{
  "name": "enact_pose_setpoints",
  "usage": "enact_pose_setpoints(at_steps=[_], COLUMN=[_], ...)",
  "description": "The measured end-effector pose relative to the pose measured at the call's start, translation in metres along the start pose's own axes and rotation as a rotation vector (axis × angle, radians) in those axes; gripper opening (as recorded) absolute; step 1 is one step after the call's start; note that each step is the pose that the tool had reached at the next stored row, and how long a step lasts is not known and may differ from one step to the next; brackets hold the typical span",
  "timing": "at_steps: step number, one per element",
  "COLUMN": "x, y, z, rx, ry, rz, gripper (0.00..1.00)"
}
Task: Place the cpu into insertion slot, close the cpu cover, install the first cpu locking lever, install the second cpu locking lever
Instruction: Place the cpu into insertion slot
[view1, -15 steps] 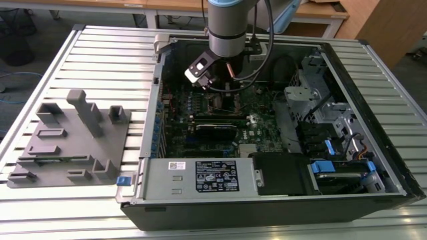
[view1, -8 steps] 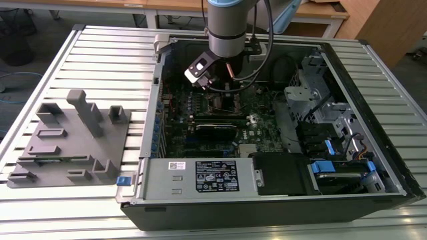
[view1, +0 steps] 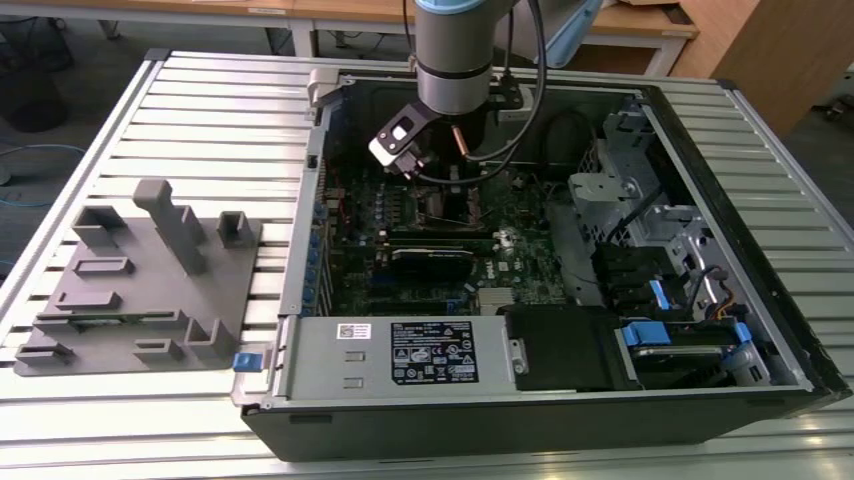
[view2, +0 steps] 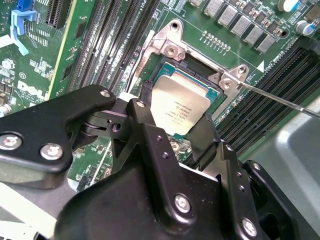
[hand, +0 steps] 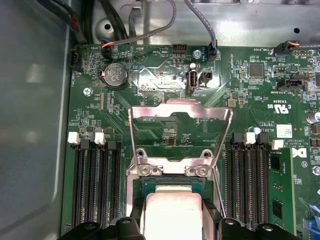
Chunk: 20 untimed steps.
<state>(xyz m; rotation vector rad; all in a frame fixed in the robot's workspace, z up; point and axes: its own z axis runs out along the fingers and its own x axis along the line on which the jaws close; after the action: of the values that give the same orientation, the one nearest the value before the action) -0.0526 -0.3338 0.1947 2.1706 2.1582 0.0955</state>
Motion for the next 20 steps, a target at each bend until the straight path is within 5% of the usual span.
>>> enact_pose_setpoints(at_steps=[20], x=[0.0001], y=[-0.0006], z=[0.0024], rx=[-0.0002], ry=[-0.0001], rz=[0.0], gripper=[0.54])
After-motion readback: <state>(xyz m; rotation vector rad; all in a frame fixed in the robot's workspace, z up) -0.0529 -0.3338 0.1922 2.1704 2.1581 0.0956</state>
